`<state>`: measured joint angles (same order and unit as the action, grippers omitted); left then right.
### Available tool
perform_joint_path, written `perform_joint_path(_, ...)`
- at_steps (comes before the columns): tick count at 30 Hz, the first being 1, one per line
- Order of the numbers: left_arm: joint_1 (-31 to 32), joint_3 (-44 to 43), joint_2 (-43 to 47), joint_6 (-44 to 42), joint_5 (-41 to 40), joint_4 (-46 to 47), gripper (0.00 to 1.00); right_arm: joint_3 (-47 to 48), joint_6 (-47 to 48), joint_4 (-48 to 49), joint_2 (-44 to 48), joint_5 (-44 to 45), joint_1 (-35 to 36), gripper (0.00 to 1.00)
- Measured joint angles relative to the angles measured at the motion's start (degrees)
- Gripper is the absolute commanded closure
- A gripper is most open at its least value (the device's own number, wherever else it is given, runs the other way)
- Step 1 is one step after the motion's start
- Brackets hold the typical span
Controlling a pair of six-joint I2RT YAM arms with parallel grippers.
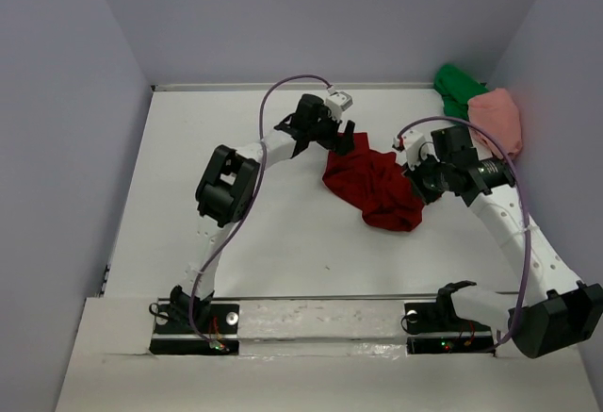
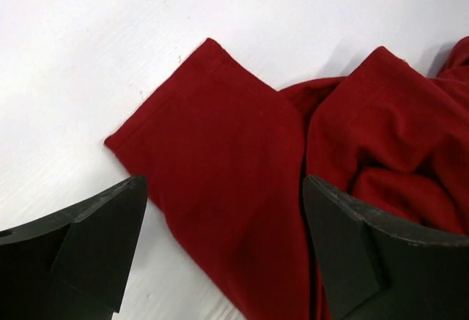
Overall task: Fold and stack the t-shirts
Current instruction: Flatten out the tshirt
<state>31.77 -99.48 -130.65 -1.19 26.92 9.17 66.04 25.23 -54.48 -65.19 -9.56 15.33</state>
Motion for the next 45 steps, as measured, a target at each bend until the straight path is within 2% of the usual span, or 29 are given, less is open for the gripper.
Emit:
perform_joint_path(4,2.93,-4.46,-4.09,-0.07,-5.14,-2.38,0.05,-1.99,-0.20,-0.96,0.24,-1.09,0.00,1.00)
perform_joint_path(15,7.82,-8.35,-7.98,-1.97,-16.63,-6.12,0.05,-2.56,-0.46,-1.70,1.09,-2.62,0.00,1.00)
perform_joint_path(17,8.20,-9.94,-8.81,-2.40,-18.45,-7.02,0.09,-2.93,-0.63,-1.75,1.09,-2.86,0.00,1.00)
perform_joint_path(21,8.46,-11.58,-9.88,-3.10,-20.68,-7.87,0.59,-3.26,-0.66,-1.99,1.09,-2.82,0.00,1.00)
perform_joint_path(22,8.66,-11.56,-9.88,-3.26,-21.18,-7.96,0.86,-3.26,-0.66,-1.99,1.09,-2.75,0.00,1.00)
perform_joint_path(23,8.66,-11.56,-9.88,-3.37,-21.38,-8.02,0.97,-3.26,-0.66,-1.97,1.09,-2.56,0.00,1.00)
perform_joint_path(24,8.68,-11.32,-9.70,-3.45,-21.73,-8.09,1.00,-3.28,-0.66,-1.92,1.09,-2.21,0.00,1.00)
perform_joint_path(33,8.72,2.54,1.42,-5.92,-24.33,-10.58,1.00,-3.28,-0.31,-0.48,-0.74,1.03,0.00,1.00)
perform_joint_path(41,7.32,21.70,26.23,-10.19,-23.98,-11.67,1.00,-0.13,0.28,2.19,-7.87,5.18,0.00,1.00)
perform_joint_path(45,4.81,27.30,39.50,-14.23,-20.59,-12.02,1.00,3.45,0.50,2.95,-10.36,6.43,-0.33,1.00)
